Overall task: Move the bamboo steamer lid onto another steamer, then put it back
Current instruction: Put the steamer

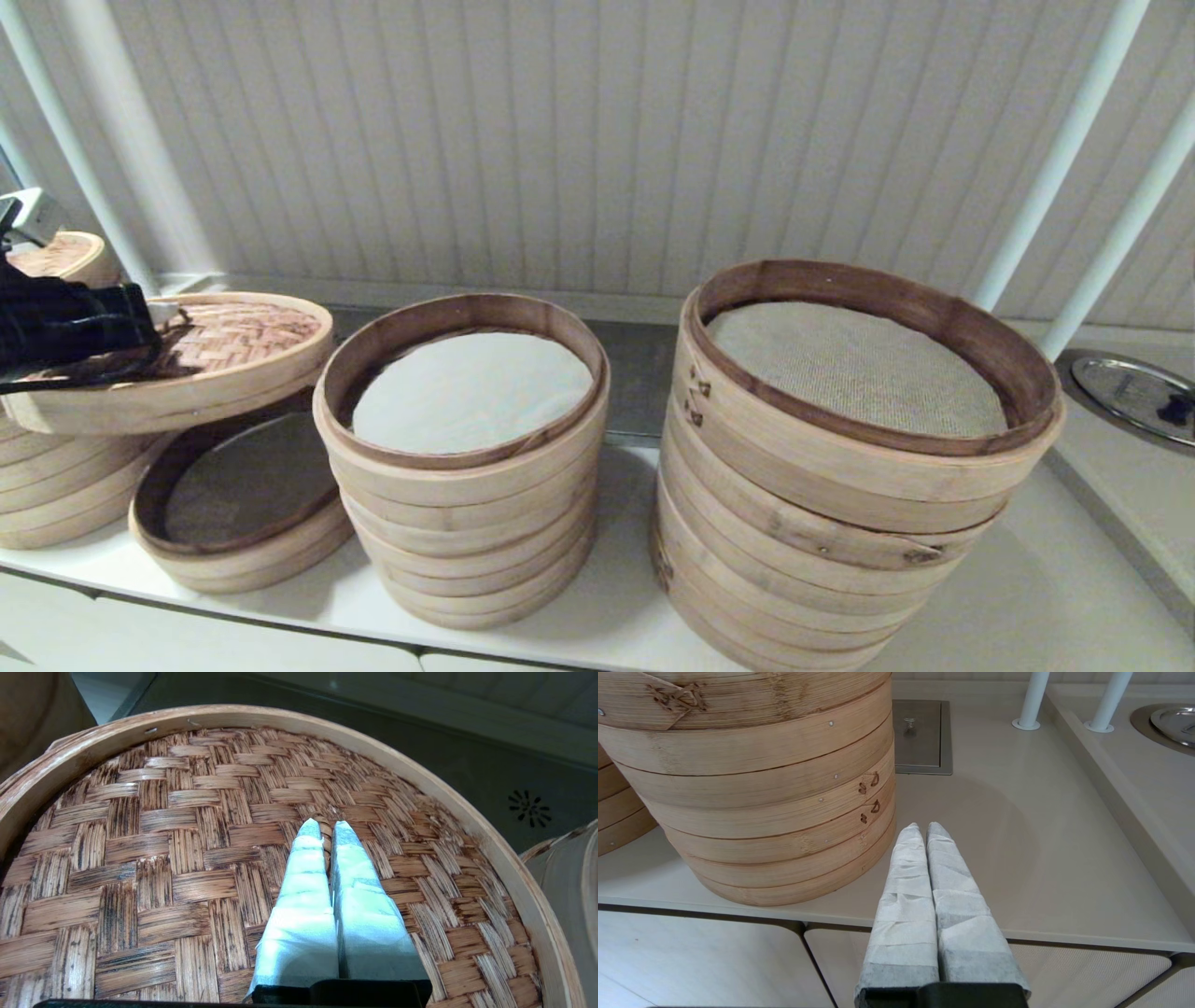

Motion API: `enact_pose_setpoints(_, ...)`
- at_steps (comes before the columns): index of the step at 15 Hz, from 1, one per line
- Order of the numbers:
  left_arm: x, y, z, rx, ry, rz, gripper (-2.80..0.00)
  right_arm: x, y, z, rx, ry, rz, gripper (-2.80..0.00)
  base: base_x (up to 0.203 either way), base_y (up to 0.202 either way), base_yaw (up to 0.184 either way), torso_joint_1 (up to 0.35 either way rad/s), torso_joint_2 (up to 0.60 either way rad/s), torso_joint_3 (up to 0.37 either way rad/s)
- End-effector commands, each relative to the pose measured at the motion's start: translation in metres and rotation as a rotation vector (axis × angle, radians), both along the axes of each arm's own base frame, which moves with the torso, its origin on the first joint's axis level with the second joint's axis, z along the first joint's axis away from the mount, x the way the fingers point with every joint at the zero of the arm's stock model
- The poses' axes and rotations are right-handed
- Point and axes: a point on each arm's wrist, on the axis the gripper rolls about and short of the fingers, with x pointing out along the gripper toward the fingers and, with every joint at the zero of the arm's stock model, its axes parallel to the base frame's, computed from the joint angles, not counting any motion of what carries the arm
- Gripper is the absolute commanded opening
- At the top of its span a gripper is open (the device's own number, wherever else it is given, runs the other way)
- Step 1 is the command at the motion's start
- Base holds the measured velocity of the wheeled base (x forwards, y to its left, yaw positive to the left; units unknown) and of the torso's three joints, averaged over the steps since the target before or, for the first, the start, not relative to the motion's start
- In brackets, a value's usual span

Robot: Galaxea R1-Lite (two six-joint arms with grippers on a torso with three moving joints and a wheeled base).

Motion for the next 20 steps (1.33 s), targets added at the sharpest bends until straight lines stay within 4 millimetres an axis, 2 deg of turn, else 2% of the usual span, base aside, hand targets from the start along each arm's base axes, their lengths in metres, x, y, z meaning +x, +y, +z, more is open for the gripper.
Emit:
enact_pose_setpoints(1, 0.001, 0.000, 0.004, -0.002, -0.015, 0.000, -2.80, 0.000, 0.000, -0.001, 0.000, 0.003, 0.000, -2.80, 0.000, 0.000, 0.000, 0.000, 0.00, 0.000)
enact_pose_setpoints(20, 0.000, -0.002, 0.031, -0.026, -0.100, 0.012, -2.80, 0.000, 0.000, -0.001, 0.000, 0.003, 0.000, -2.80, 0.000, 0.000, 0.000, 0.000, 0.00, 0.000)
